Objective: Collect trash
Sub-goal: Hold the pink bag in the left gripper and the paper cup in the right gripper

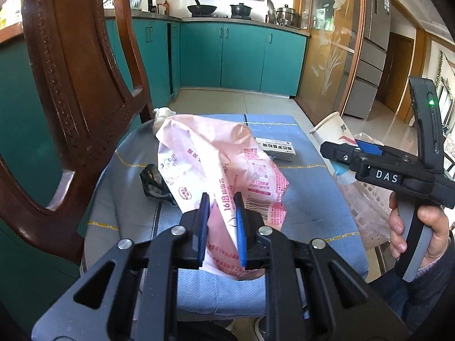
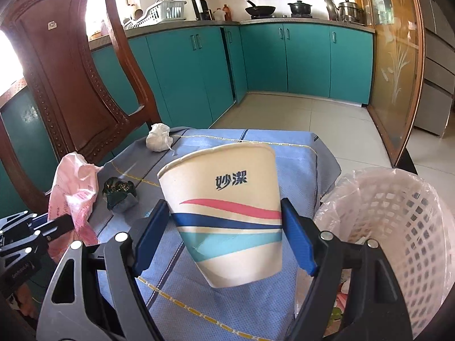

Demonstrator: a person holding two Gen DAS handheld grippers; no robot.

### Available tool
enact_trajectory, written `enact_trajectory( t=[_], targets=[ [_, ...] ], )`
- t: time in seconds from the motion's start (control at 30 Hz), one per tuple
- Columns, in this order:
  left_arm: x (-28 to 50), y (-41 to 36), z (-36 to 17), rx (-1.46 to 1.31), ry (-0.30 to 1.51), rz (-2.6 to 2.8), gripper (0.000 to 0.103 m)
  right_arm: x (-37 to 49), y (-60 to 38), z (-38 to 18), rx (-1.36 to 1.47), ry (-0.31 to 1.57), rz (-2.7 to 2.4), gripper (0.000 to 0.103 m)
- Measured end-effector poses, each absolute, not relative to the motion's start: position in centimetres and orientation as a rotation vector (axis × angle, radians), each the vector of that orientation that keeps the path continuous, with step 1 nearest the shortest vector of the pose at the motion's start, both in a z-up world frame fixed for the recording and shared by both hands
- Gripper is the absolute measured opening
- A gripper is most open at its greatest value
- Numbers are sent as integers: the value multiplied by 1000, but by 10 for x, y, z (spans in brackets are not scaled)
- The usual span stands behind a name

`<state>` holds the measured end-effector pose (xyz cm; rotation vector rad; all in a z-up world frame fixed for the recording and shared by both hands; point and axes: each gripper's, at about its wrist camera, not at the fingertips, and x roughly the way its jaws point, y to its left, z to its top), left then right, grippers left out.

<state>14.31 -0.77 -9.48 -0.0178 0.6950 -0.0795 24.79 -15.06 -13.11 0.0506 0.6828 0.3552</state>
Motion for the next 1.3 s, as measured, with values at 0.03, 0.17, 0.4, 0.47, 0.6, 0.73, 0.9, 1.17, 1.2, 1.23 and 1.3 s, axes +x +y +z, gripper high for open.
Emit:
enact_trajectory(
  t=[0.03,0.17,0.4,0.47,0.6,0.73,0.9,1.17,1.2,1.23,1.3],
  targets=[
    [142,-8,-94,-17,695,-78,18,247,-150,-131,47,683,355,77],
    [139,-10,-93,-18,695,-77,18,246,-147,-132,34,684,354,77],
    [138,-12,-93,-10,688,-76,18,246,-146,-132,27,686,351,77],
    [138,-13,-93,-10,688,-75,18,245,-146,-132,23,686,350,77],
    [138,-12,-93,-10,686,-74,18,245,-144,-133,15,687,350,77],
    [136,-12,-92,-10,681,-69,18,245,-144,-133,9,689,348,77],
    [134,-13,-93,-11,670,-61,18,244,-142,-133,-2,690,350,77],
    [130,-15,-94,-8,662,-56,18,243,-139,-135,-18,693,353,77],
    [130,-15,-94,-8,661,-56,18,243,-138,-135,-19,693,353,77],
    [129,-16,-94,-8,659,-54,18,243,-138,-135,-21,693,353,77],
    [128,-16,-93,-6,655,-51,18,243,-138,-135,-24,694,354,77]
  ],
)
